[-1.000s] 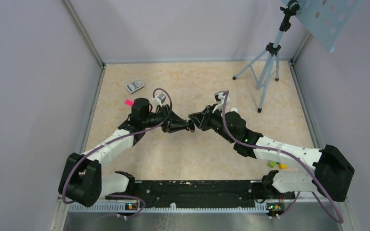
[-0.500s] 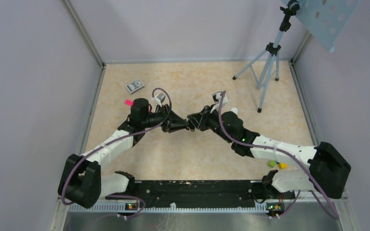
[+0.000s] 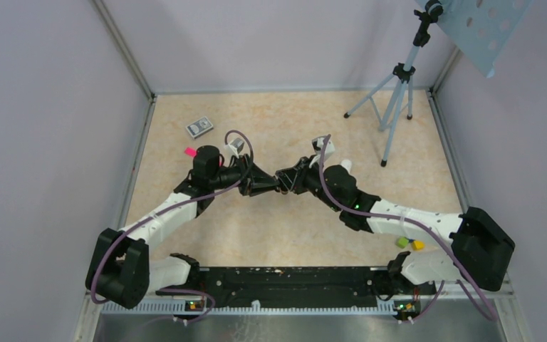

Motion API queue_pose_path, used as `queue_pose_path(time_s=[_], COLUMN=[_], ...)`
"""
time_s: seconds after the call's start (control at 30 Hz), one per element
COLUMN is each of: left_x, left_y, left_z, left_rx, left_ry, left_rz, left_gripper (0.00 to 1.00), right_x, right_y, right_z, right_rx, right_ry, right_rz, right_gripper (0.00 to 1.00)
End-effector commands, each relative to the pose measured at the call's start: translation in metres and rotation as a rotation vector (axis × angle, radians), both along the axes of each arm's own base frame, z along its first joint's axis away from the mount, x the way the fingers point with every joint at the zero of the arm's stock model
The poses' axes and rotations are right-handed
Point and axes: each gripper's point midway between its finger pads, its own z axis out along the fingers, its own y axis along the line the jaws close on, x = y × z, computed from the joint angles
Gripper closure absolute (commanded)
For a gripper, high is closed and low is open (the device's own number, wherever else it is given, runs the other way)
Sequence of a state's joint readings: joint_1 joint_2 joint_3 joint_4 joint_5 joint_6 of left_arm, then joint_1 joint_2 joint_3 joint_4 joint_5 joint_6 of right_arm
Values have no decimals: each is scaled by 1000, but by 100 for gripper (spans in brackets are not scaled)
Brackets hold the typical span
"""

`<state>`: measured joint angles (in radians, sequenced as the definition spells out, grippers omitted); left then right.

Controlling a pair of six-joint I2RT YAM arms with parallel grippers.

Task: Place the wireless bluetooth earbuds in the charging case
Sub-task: Insert the right earbud into the right side groove of the charging case.

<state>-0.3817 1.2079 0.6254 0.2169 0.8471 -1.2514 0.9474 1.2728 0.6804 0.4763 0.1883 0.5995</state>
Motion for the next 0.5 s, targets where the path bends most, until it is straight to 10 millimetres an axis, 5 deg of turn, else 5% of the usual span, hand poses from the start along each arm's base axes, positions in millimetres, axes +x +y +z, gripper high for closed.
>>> queue_pose_path(time_s=[0.0,0.23,0.47], left_x=[-1,1,0], left_y=[0,-1,0], left_z=[14,14,13], left_rx=[-32,-40,-39], left_ry=[-75,-79,-79], left_rz=[2,8,12], left_gripper=[100,100,100], right_x=[-2,-10,-14], right_y=[0,-5,-3], right_z=[12,12,11], right_rx=[42,46,43], right_ry=[-18,11,25], right_rz=[-12,-20,-7], right_gripper=[85,69,65])
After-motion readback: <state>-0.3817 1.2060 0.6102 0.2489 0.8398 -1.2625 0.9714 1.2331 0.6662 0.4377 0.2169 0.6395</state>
